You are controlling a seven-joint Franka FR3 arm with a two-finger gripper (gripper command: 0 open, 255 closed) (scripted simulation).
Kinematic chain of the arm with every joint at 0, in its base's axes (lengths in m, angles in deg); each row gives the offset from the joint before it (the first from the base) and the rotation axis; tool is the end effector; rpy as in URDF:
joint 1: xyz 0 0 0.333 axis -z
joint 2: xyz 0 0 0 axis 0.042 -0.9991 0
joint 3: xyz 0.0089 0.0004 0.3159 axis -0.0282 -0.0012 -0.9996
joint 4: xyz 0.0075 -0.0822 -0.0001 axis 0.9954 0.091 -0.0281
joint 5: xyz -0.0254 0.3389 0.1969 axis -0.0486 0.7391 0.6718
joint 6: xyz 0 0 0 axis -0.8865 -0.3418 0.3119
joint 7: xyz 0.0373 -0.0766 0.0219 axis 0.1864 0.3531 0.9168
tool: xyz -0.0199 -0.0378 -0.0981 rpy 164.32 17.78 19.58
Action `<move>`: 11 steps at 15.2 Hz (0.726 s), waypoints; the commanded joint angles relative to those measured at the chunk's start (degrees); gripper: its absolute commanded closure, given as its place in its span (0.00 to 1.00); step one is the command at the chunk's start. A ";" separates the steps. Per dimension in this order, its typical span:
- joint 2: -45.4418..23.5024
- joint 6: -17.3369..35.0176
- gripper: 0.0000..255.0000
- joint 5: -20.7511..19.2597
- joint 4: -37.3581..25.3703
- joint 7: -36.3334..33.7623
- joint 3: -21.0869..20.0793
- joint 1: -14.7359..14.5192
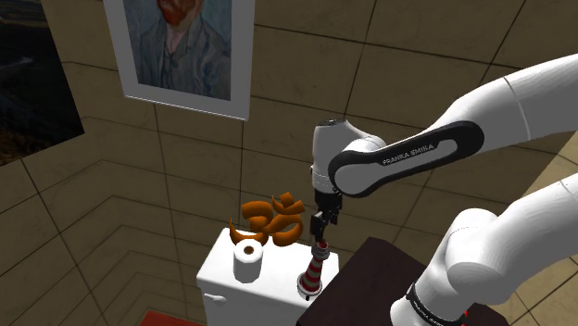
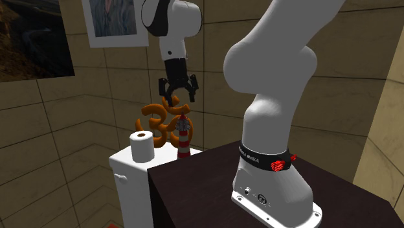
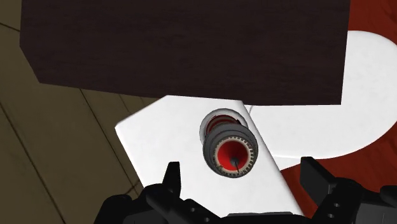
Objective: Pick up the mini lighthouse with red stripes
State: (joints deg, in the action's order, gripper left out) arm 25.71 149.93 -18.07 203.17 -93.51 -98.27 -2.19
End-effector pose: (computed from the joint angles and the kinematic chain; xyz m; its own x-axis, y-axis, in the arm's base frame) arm 0.3426 0.0948 0.3396 0.9749 0.1085 -0.1943 0.1174 -0.9925 0.0347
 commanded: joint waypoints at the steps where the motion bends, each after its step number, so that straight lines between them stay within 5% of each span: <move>1: -1.13 1.87 0.00 -0.05 0.74 -0.05 -0.12 0.07; 5: -2.82 4.44 0.00 -0.13 1.63 -0.20 -0.33 0.15; 6: -2.74 4.39 1.00 -0.11 1.65 -0.21 -0.34 0.14; 11: -2.72 4.36 1.00 -0.11 1.63 -0.21 -0.34 0.13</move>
State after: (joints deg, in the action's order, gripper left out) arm 23.00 154.28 -18.17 204.78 -93.72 -98.61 -2.05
